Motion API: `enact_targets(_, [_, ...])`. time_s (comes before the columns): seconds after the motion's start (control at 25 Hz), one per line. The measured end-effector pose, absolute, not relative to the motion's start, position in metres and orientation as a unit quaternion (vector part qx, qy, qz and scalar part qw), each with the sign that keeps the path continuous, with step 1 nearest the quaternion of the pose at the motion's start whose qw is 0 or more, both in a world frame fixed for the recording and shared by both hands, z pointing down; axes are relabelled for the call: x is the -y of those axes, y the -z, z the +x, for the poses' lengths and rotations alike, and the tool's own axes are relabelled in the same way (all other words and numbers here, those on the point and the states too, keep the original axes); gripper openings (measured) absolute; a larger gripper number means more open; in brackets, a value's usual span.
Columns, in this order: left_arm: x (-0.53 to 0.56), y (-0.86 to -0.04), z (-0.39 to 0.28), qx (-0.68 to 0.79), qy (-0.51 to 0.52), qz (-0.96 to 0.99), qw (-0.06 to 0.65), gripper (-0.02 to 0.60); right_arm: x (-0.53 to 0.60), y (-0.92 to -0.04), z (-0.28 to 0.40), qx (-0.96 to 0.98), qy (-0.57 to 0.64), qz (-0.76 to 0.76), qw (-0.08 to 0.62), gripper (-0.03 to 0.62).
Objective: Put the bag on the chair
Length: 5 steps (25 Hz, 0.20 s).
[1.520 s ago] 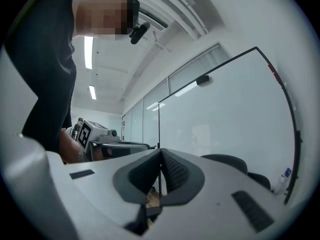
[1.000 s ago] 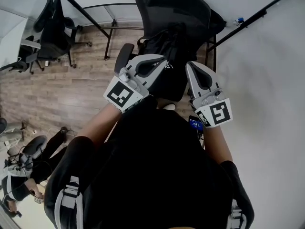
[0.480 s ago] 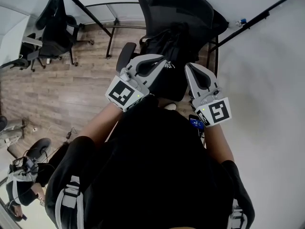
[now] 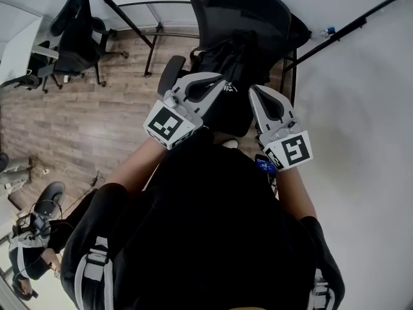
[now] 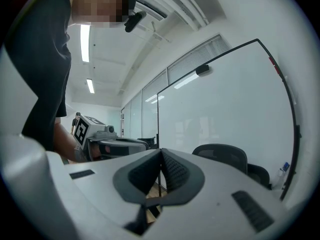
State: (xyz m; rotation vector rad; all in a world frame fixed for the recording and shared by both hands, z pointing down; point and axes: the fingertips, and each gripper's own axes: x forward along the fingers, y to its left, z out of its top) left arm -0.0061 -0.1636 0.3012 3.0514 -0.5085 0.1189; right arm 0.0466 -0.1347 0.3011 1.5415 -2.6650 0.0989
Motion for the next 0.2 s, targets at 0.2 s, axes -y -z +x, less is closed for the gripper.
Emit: enact_targets(0.2, [0.1626,-0.3037,-0.0017,0.168,-0.040,0.985,0.025,0.007,0.1339,-0.3045,0.0505,0.868,-0.034,0.495,0.031,0.002])
